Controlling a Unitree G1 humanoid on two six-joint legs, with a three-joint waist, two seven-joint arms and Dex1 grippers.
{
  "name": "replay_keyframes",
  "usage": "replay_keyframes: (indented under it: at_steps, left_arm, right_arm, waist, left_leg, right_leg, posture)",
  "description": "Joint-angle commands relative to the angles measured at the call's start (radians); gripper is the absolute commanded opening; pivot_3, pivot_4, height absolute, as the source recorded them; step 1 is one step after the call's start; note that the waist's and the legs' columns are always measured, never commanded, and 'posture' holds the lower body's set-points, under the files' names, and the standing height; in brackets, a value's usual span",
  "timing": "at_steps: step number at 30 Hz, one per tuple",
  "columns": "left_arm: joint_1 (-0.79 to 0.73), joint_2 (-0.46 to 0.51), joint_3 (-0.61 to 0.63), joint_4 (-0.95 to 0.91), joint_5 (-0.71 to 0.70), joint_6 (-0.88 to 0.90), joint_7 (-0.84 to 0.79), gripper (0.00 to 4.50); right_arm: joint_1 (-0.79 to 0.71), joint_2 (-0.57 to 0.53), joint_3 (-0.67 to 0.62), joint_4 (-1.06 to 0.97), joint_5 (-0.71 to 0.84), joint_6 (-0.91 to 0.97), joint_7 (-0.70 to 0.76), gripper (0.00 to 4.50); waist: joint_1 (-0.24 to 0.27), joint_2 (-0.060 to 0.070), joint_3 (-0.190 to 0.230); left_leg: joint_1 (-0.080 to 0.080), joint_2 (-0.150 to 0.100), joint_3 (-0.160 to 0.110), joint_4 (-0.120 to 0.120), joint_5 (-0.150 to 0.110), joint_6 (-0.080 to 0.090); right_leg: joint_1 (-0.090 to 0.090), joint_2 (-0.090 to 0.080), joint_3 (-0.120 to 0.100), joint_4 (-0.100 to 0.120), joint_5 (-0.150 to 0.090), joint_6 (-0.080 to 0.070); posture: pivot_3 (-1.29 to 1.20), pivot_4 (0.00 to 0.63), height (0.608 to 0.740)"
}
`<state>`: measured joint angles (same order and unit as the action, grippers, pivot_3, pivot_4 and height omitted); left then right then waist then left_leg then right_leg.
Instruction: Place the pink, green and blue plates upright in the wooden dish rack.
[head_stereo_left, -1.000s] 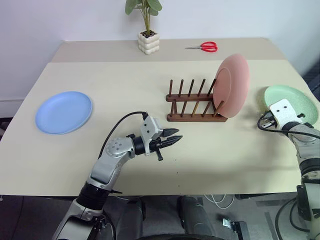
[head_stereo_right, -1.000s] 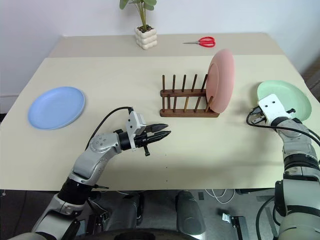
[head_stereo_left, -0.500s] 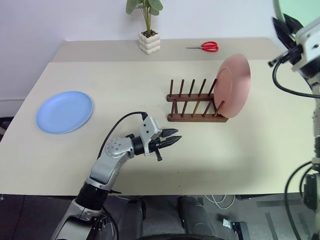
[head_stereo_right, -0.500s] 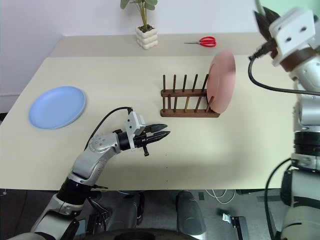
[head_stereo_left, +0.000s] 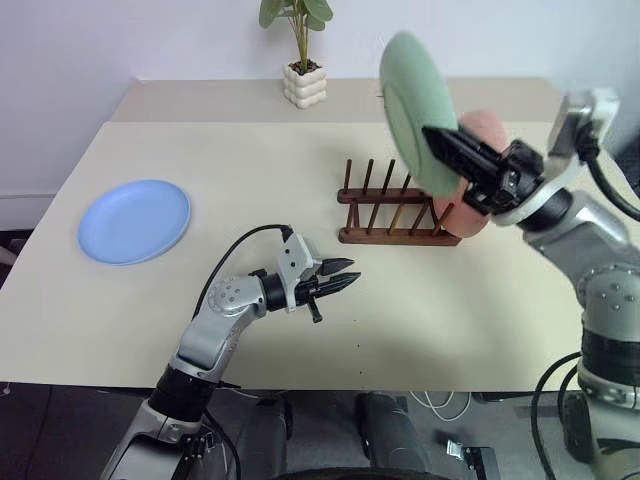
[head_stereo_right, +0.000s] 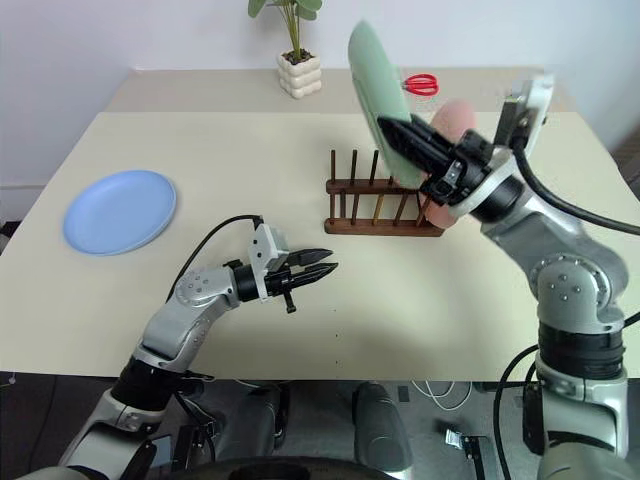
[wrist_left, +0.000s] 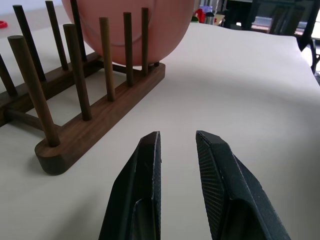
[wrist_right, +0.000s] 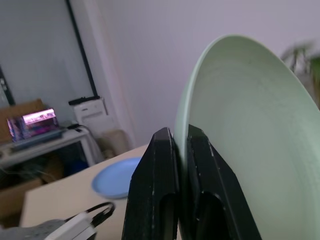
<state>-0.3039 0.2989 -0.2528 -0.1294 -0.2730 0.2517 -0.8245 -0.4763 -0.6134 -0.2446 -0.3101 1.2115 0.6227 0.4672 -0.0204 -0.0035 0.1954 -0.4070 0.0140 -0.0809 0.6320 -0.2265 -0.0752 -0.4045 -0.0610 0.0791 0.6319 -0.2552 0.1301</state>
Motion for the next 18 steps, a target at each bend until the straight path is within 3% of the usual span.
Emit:
replay_keyframes:
  at_steps: [1,18]
  left_arm:
    - [0.004,0.009,0.031,-0.047,-0.025,-0.001,0.002,1.10]
    - [0.006,0.012,0.038,-0.055,-0.020,0.007,0.006,1.10]
  right_arm:
    - [-0.034,0.032,-0.081,0.019,0.080,0.014,-0.091,0.01]
    - [-0.078,0.109,-0.115,0.052,0.116,0.044,-0.225,0.01]
  waist:
    - [0.001,0.000,0.000]
    - [0.002,0.000,0.000]
  left_leg:
    - [0.000,0.000,0.000,0.000,0.000,0.000]
    - [0.000,0.000,0.000,0.000,0.000,0.000]
  right_leg:
    - [0.000,0.000,0.000,0.000,0.000,0.000]
    - [0.000,0.000,0.000,0.000,0.000,0.000]
  posture:
    - [0.00,0.150,0.730]
    - [0.00,0.150,0.730]
